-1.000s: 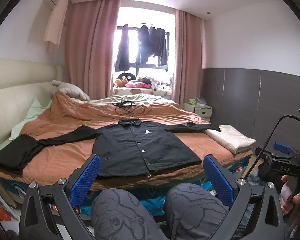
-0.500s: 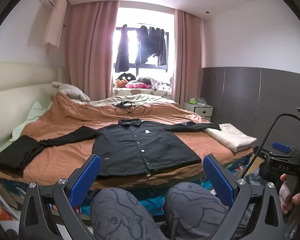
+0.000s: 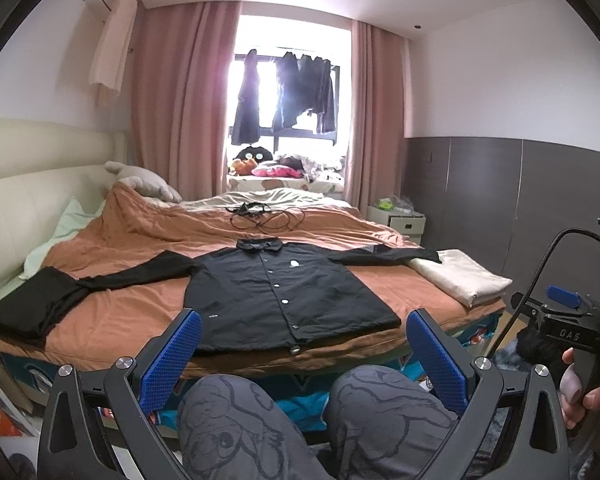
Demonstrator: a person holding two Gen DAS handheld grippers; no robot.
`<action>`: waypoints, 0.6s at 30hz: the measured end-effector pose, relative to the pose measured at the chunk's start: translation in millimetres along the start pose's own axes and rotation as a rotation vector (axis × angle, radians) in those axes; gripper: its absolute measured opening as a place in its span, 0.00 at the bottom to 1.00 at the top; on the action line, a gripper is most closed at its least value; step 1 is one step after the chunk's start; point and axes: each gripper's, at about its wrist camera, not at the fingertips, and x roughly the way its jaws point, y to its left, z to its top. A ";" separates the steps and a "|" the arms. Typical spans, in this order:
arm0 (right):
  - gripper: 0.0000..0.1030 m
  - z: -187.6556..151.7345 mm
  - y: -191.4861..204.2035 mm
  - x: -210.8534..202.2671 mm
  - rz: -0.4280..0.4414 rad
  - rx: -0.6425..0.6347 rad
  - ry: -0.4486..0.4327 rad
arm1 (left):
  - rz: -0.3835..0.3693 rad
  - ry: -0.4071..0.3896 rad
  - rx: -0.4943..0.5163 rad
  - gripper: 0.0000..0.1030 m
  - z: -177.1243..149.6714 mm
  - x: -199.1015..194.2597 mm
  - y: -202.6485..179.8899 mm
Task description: Fold large clothes
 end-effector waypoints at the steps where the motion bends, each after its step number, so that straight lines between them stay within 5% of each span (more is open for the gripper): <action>1: 1.00 -0.4 -0.9 -0.2 -0.001 0.000 -0.003 | 0.001 -0.002 -0.001 1.00 -0.7 -0.8 -0.5; 18: 1.00 6.5 -8.0 34.3 0.007 0.012 0.012 | 0.049 0.003 -0.019 1.00 4.2 28.3 6.7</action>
